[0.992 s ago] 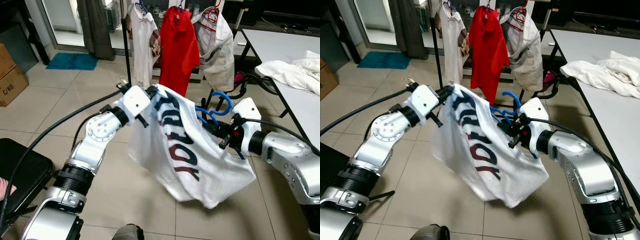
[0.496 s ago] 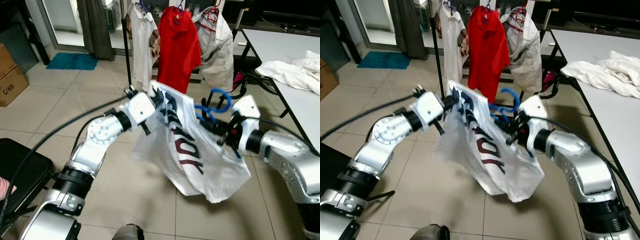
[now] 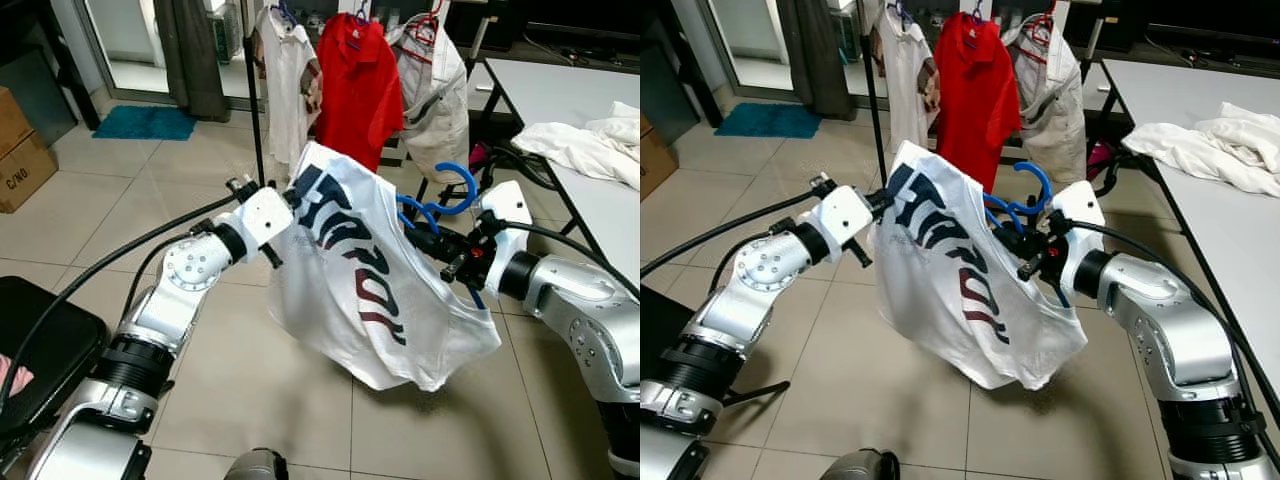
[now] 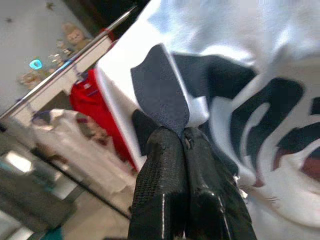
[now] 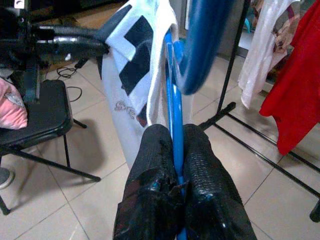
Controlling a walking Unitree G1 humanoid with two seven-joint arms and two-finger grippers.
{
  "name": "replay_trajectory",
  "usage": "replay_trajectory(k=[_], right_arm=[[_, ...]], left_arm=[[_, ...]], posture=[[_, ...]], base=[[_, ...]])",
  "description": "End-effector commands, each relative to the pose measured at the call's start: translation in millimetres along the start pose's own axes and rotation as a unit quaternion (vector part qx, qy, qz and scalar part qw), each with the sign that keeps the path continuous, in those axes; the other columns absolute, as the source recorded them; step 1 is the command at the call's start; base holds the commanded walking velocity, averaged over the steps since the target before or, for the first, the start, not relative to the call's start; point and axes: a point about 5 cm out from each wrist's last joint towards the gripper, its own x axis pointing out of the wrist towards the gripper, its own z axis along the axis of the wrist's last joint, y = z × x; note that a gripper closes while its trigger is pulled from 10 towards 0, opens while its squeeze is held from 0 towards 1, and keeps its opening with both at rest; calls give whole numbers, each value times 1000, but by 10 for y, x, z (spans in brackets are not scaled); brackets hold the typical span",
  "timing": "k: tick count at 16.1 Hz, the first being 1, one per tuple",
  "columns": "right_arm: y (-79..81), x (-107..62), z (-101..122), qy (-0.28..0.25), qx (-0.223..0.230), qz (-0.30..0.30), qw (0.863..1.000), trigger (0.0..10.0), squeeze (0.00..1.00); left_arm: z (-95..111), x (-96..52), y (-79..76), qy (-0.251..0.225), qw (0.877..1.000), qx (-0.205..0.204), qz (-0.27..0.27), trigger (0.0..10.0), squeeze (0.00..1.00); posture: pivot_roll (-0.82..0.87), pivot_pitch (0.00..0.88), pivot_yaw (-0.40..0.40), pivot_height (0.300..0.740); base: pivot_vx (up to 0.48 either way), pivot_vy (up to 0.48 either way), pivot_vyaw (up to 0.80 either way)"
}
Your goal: Hang hanger
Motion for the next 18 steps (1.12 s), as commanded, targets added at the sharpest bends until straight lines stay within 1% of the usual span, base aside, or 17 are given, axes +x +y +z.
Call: replay_trajectory(k=[1, 2, 3, 4, 9, 12, 16, 17, 18], right_arm=[[-35, -21, 111, -24, -10, -9, 1000, 10000, 0], [-39, -17, 109, -22, -10, -12, 1000, 10000, 0], [-35, -5, 97, -17, -13, -13, 1000, 10000, 0], [-31, 1, 88, -13, -15, -13, 1000, 10000, 0], [-30, 20, 56, -5, -13, -19, 1000, 10000, 0], [-44, 20, 55, -4, -13, -25, 1000, 10000, 0], [-72, 16, 43, 1, -10, -35, 999, 10000, 0], [-90, 16, 48, 0, -11, -40, 999, 10000, 0], [-95, 14, 52, 0, -11, -43, 999, 10000, 0]], left_arm=[[93, 29, -62, -25, 999, 3, -20, 0, 0], [111, 37, -91, -31, 999, 2, -26, 0, 0], [167, 58, -181, -48, 997, 3, -53, 0, 0], [180, 64, -202, -51, 997, 4, -59, 0, 0], [250, 80, -210, -72, 994, 4, -80, 0, 0], [236, 65, -294, -68, 992, 2, -108, 0, 0], [220, 42, -310, -66, 991, 1, -115, 0, 0], [105, 22, -274, -27, 995, 11, -100, 0, 0], [52, 11, -255, -10, 996, 16, -92, 0, 0]], posture=[[40, 0, 20, 740], [40, 0, 20, 740], [40, 0, 21, 740], [40, 0, 21, 740], [41, 0, 22, 740], [41, 0, 22, 740], [42, 0, 23, 740], [42, 0, 23, 740], [40, 0, 25, 740]], base=[[0, 0, 0], [0, 0, 0], [0, 0, 0], [0, 0, 0], [0, 0, 0], [0, 0, 0], [0, 0, 0], [0, 0, 0], [0, 0, 0]])
